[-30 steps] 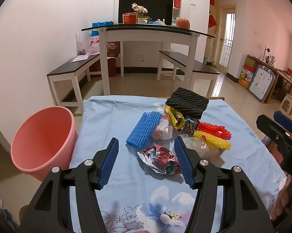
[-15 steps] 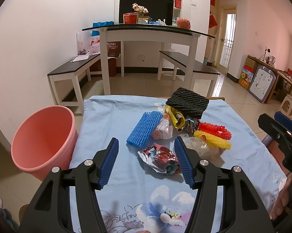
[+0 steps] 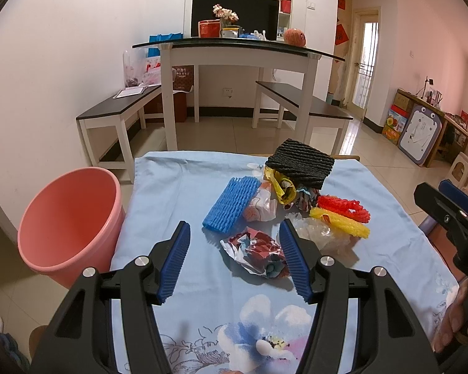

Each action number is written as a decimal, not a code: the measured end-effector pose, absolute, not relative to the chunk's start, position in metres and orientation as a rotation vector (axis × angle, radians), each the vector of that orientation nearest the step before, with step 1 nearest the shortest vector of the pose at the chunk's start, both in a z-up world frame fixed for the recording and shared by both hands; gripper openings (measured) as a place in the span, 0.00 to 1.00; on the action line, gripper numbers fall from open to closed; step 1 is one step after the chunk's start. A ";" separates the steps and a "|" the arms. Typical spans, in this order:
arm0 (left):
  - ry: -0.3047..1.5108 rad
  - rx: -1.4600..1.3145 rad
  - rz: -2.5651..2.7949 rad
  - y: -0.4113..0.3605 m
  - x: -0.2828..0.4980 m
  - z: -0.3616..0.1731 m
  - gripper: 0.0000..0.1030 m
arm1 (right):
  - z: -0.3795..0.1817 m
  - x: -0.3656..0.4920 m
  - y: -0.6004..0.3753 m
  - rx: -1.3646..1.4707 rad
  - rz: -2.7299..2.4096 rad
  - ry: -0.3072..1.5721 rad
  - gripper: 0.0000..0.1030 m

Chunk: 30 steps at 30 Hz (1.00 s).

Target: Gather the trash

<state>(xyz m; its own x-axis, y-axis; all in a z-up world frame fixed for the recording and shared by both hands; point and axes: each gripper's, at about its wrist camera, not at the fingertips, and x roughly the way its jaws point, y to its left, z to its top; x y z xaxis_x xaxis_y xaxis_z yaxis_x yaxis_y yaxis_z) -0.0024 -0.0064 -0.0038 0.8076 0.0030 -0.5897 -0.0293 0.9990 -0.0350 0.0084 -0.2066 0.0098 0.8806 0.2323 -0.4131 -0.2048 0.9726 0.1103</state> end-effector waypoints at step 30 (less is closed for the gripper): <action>0.696 -0.082 -0.048 0.019 -0.005 -0.030 0.58 | -0.013 0.016 -0.225 0.112 0.222 0.497 0.76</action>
<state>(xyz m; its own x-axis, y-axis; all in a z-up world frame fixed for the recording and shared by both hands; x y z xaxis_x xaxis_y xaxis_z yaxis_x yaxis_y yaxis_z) -0.0050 0.0189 -0.0301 0.7663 -0.0714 -0.6385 0.0169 0.9957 -0.0910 0.0162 -0.2247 -0.0132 0.8555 0.2376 -0.4601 -0.1831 0.9699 0.1604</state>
